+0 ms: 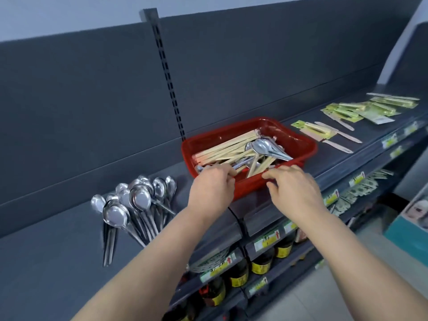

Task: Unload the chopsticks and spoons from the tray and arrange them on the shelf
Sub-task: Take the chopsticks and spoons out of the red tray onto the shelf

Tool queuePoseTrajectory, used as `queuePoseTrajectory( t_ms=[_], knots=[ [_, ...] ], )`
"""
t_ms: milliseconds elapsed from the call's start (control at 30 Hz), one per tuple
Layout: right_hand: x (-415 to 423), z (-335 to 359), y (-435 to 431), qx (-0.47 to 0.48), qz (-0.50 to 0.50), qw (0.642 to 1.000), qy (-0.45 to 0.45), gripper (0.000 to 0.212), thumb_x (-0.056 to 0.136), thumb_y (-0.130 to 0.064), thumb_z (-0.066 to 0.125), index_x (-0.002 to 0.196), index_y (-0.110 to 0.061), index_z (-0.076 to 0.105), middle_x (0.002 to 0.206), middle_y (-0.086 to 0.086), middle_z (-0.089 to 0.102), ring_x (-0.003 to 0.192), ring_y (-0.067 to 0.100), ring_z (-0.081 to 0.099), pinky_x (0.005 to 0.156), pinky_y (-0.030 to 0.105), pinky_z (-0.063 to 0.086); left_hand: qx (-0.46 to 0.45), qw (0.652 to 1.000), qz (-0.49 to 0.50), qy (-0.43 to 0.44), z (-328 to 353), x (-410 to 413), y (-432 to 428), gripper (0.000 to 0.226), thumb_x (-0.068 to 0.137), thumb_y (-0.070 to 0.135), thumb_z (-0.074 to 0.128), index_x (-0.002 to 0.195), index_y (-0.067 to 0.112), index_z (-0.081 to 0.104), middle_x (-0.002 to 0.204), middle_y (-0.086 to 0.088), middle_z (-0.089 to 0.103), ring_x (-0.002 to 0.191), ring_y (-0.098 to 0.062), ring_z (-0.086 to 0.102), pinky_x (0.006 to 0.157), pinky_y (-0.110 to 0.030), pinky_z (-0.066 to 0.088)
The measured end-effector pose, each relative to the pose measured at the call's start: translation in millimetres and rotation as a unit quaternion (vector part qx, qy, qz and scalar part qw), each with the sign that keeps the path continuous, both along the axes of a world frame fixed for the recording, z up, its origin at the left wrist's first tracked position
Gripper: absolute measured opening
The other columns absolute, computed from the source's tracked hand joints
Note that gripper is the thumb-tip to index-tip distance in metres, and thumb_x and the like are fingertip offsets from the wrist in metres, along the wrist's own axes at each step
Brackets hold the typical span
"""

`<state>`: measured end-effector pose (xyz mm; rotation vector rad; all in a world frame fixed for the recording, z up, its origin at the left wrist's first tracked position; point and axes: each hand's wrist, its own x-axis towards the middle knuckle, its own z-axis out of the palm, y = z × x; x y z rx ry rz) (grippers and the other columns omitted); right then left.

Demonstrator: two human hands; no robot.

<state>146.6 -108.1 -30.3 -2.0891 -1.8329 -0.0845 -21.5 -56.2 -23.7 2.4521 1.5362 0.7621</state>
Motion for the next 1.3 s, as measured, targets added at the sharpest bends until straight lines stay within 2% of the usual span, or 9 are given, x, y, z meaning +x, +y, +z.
queuePoseTrajectory(
  t_ms=[133,333,433,567,833,900,1067,1167,1300],
  knots=[
    [12,6,41,0.017,0.004,1.0,-0.015,0.026,0.095,-0.024,0.049,0.111,-0.036,0.066,0.112,-0.008,0.064,0.109,0.018,0.052,0.088,0.033,0.04,-0.01,0.999,0.042,-0.004,3,8,51,0.026,0.091,0.016,0.048,0.108,0.021,0.067,0.103,0.002,0.071,0.101,-0.02,0.061,0.079,-0.031,0.05],
    [40,10,98,-0.03,0.016,0.998,-0.044,0.028,0.094,-0.022,0.05,0.113,-0.037,0.066,0.115,-0.009,0.064,0.11,0.018,0.051,0.086,0.034,0.037,-0.125,0.98,0.088,0.126,-11,31,140,0.03,0.091,0.02,0.048,0.118,0.015,0.059,0.12,-0.01,0.064,0.112,-0.03,0.058,0.089,-0.034,0.048],
    [53,7,120,-0.053,0.016,0.998,-0.033,0.026,0.095,-0.024,0.05,0.111,-0.036,0.067,0.113,-0.008,0.064,0.11,0.019,0.051,0.088,0.034,0.037,-0.108,0.975,0.105,0.165,-15,43,161,0.032,0.093,0.013,0.045,0.124,0.011,0.055,0.125,-0.012,0.061,0.116,-0.03,0.055,0.091,-0.036,0.046],
    [62,6,150,-0.055,0.039,0.997,-0.047,0.023,0.093,-0.024,0.049,0.104,-0.033,0.067,0.11,-0.008,0.065,0.106,0.019,0.052,0.084,0.032,0.038,-0.102,0.958,0.139,0.227,-19,50,176,0.03,0.091,0.005,0.043,0.119,0.009,0.054,0.123,-0.011,0.058,0.118,-0.03,0.051,0.091,-0.039,0.046],
    [82,14,200,-0.072,0.13,0.989,-0.019,0.021,0.091,-0.026,0.053,0.104,-0.034,0.068,0.113,-0.009,0.066,0.11,0.019,0.056,0.09,0.032,0.04,-0.094,0.938,0.197,0.271,-25,55,189,0.028,0.093,0.016,0.049,0.116,0.02,0.063,0.116,-0.002,0.061,0.114,-0.024,0.049,0.086,-0.035,0.045],
    [87,17,212,-0.07,0.135,0.988,-0.024,0.021,0.091,-0.025,0.055,0.104,-0.034,0.069,0.113,-0.01,0.067,0.111,0.018,0.058,0.089,0.029,0.041,-0.091,0.941,0.209,0.251,-22,57,188,0.025,0.094,0.017,0.047,0.113,0.021,0.063,0.114,-0.002,0.063,0.112,-0.025,0.052,0.084,-0.036,0.045],
    [83,16,245,-0.09,0.179,0.978,-0.055,0.026,0.086,-0.014,0.059,0.1,-0.032,0.07,0.106,-0.008,0.069,0.101,0.019,0.063,0.082,0.028,0.045,-0.099,0.959,0.245,0.104,-12,51,180,0.014,0.095,0.013,0.044,0.097,0.014,0.058,0.093,-0.01,0.068,0.087,-0.031,0.063,0.065,-0.035,0.045],
    [72,9,262,-0.114,0.218,0.966,-0.075,0.039,0.087,-0.006,0.056,0.112,-0.034,0.066,0.117,-0.005,0.065,0.11,0.021,0.059,0.087,0.029,0.044,-0.117,0.96,0.254,0.03,-9,47,171,0.016,0.094,0.015,0.044,0.091,0.009,0.058,0.088,-0.01,0.069,0.081,-0.031,0.062,0.067,-0.038,0.048],
    [63,-10,277,-0.132,0.251,0.951,-0.123,0.041,0.087,-0.004,0.054,0.119,-0.028,0.062,0.121,-0.002,0.063,0.115,0.023,0.054,0.089,0.032,0.043,-0.119,0.956,0.268,-0.026,-12,45,163,0.017,0.094,0.016,0.044,0.088,0.007,0.057,0.087,-0.009,0.068,0.08,-0.031,0.061,0.069,-0.042,0.049]
  ],
)
